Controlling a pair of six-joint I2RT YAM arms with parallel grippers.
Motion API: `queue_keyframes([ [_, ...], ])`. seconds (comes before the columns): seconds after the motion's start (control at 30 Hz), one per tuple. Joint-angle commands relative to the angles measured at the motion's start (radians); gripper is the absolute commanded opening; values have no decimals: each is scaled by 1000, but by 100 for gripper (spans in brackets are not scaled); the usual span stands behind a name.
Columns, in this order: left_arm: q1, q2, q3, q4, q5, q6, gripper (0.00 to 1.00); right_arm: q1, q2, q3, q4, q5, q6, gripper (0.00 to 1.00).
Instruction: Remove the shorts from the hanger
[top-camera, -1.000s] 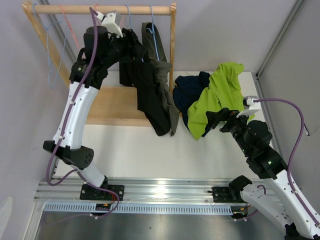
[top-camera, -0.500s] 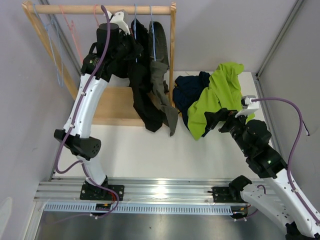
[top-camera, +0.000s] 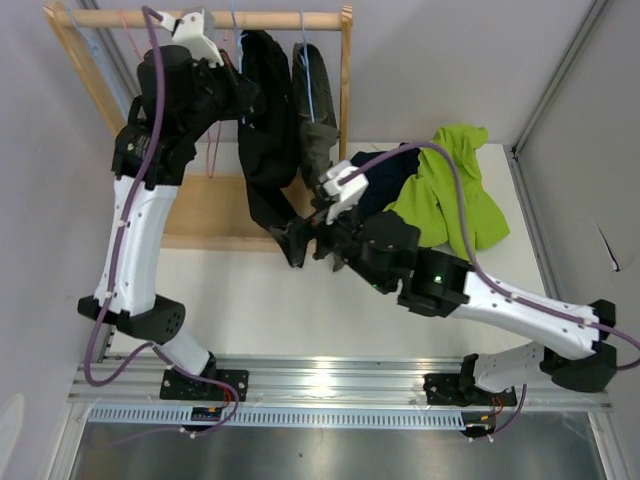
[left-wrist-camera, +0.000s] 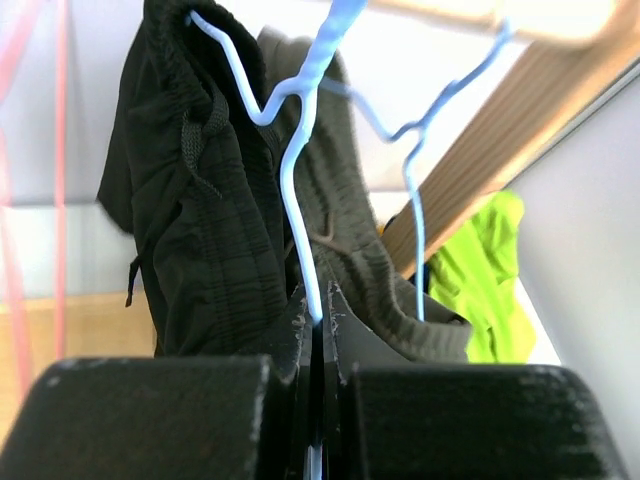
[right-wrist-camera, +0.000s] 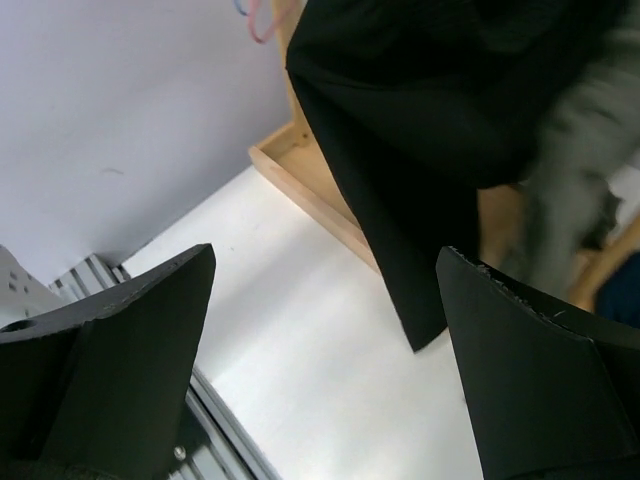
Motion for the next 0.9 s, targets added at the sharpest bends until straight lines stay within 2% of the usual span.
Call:
queue_keyframes([
  [0.0,-4,-78,57,65,-15,30,0,61,90,91,105,52,-52,99],
  [0.23,-4,-137,10,65,21,16,0,72,257,141,209,102,-81,99],
  [0.43,-4,-193,-64,88,51,12,0,20,381,195,307,118,-97,99],
  [0.53,-4,-208,-85,88,58,9,0,1,427,216,338,129,-97,77],
  [0.6,-4,-216,-94,97,55,7,0,-4,455,227,343,126,-97,71],
  [0.63,-4,-220,-104,102,54,7,0,-2,459,232,345,123,-97,59],
  [0.7,-4,-224,-113,102,54,7,0,1,469,230,349,116,-88,44],
  [0.73,-4,-224,-113,103,51,7,0,4,476,227,345,118,-83,27],
  [0.77,-4,-224,-114,103,53,6,0,6,478,221,341,123,-80,21],
  [0.8,-3,-224,-114,106,53,4,0,13,476,215,335,129,-72,5],
  [0.83,-2,-224,-113,111,48,4,0,18,470,206,335,136,-60,0],
  [0.87,-2,-222,-113,114,48,4,0,26,464,172,337,144,-55,0],
])
